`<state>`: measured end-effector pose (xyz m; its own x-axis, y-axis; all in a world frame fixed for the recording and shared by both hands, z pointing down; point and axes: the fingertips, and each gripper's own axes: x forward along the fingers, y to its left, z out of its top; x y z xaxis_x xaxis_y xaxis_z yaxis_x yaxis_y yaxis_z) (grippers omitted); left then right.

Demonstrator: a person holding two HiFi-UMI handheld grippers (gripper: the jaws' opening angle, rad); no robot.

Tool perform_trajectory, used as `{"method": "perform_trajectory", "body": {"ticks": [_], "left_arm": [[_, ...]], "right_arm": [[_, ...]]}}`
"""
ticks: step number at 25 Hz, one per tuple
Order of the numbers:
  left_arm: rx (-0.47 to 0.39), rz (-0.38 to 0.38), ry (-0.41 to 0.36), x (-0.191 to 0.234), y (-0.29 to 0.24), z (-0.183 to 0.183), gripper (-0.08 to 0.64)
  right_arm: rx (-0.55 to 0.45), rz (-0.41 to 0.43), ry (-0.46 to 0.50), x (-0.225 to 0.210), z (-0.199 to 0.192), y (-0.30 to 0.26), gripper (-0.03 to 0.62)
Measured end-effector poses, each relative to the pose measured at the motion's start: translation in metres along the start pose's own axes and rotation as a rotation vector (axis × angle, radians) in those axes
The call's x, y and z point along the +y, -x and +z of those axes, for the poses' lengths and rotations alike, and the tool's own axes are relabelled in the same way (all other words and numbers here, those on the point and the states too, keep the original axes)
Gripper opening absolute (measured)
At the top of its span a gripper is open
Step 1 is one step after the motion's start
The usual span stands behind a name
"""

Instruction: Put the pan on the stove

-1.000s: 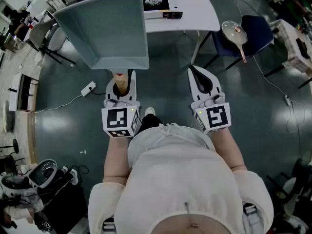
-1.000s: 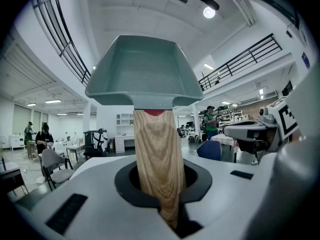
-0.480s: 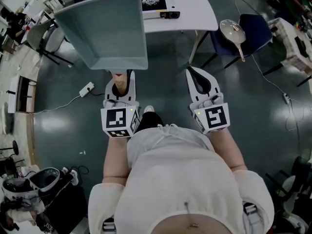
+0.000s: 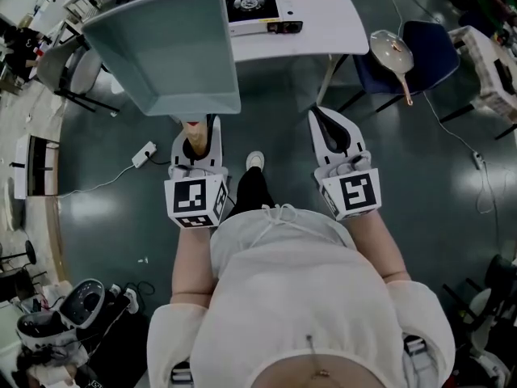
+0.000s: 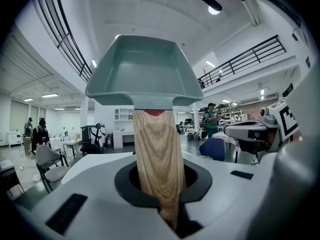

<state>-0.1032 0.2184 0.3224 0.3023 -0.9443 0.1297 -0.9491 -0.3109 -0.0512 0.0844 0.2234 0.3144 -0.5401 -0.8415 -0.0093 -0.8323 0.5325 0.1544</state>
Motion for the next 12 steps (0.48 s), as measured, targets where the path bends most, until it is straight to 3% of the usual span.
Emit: {"method": "perform_trajectory", "body": {"ticks": [12], "left_arm": [[0.013, -0.116, -0.010, 0.097, -0.176, 0.011, 0.051]], "right_arm": [[0.102, -0.068, 0.029, -0.058, -0.018, -0.179, 0.005]]}}
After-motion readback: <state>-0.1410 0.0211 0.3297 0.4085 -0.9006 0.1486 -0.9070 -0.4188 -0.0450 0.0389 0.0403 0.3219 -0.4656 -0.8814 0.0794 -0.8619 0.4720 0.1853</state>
